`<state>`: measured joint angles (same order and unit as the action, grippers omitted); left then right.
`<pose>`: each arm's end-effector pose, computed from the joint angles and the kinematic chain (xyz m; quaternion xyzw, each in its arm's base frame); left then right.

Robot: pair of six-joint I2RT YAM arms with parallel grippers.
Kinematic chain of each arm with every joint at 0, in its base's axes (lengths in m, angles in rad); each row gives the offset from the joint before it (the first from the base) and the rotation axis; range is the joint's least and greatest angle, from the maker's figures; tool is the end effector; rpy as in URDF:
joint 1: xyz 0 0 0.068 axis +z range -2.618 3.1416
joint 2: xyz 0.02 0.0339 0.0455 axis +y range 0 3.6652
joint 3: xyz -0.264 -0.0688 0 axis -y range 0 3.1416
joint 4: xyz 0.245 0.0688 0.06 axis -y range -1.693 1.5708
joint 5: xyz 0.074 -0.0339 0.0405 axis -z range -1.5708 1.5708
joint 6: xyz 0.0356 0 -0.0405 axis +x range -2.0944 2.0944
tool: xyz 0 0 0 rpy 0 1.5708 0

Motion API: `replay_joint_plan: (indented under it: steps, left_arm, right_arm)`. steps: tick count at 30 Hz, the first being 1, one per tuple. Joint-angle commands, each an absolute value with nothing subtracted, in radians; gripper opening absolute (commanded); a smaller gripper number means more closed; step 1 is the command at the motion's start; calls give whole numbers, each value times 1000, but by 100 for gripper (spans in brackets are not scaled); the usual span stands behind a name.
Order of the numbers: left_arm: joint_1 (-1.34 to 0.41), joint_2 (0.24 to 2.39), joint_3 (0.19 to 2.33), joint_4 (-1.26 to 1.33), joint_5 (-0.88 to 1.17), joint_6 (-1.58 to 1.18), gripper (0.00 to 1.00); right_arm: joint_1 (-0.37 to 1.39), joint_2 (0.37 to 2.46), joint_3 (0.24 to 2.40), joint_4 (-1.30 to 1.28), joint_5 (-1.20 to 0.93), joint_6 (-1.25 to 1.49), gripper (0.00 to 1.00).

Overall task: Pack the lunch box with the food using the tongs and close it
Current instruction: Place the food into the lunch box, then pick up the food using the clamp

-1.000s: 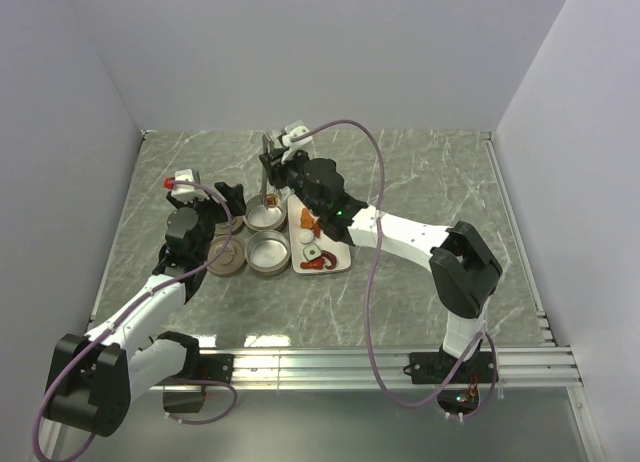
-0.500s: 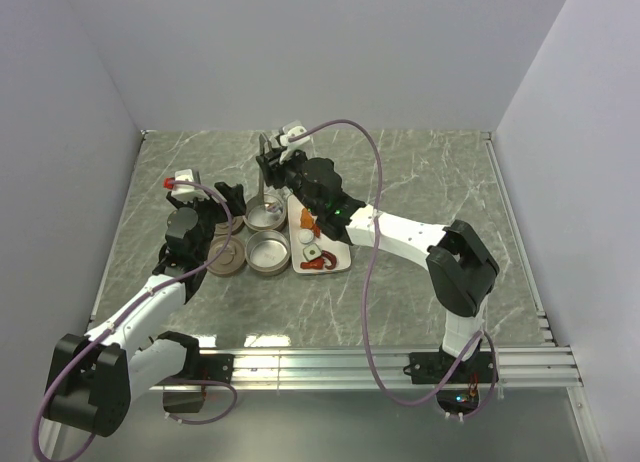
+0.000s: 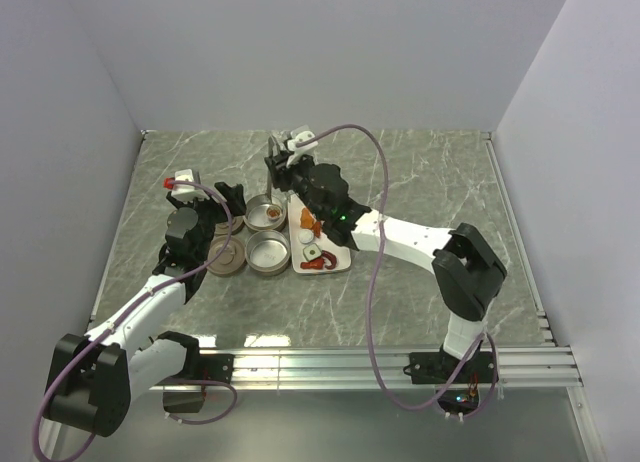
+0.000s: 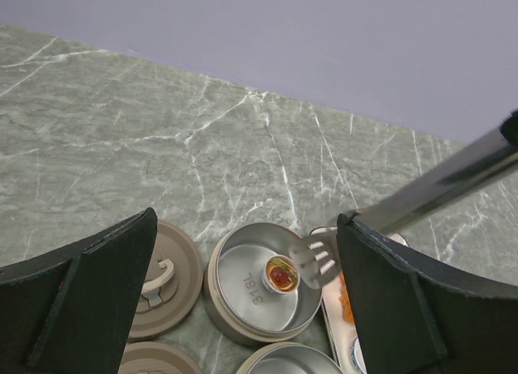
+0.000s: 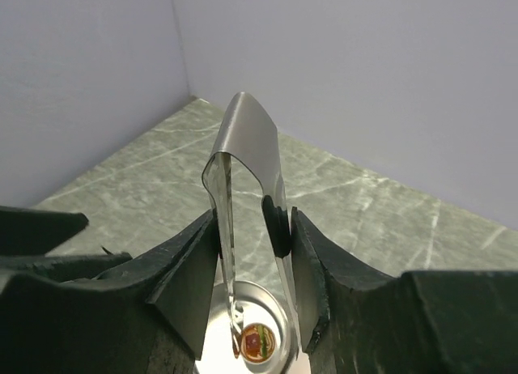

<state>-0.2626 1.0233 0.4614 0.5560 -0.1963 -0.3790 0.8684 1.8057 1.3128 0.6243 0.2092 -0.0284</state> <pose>0.2247 -0.0532 0.2585 -0.1100 0.7006 -0.1553 0.6877 0.2857 0.3262 0.3214 -0.2134 0.6248 0.2421 0.7110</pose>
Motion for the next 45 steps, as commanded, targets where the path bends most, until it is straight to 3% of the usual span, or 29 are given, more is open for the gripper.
replay_joint_plan:
  steps: [1, 15, 45]
  left_arm:
    - [-264, 1003, 453, 591, -181, -374, 100]
    - [-264, 1015, 457, 591, -173, -376, 99]
    - [-264, 1019, 454, 595, -175, -377, 99]
  right_arm:
    - [874, 1700, 1266, 718, 274, -60, 46]
    - [876, 1557, 1068, 744, 383, -84, 46]
    - [874, 1683, 1101, 681, 405, -29, 43]
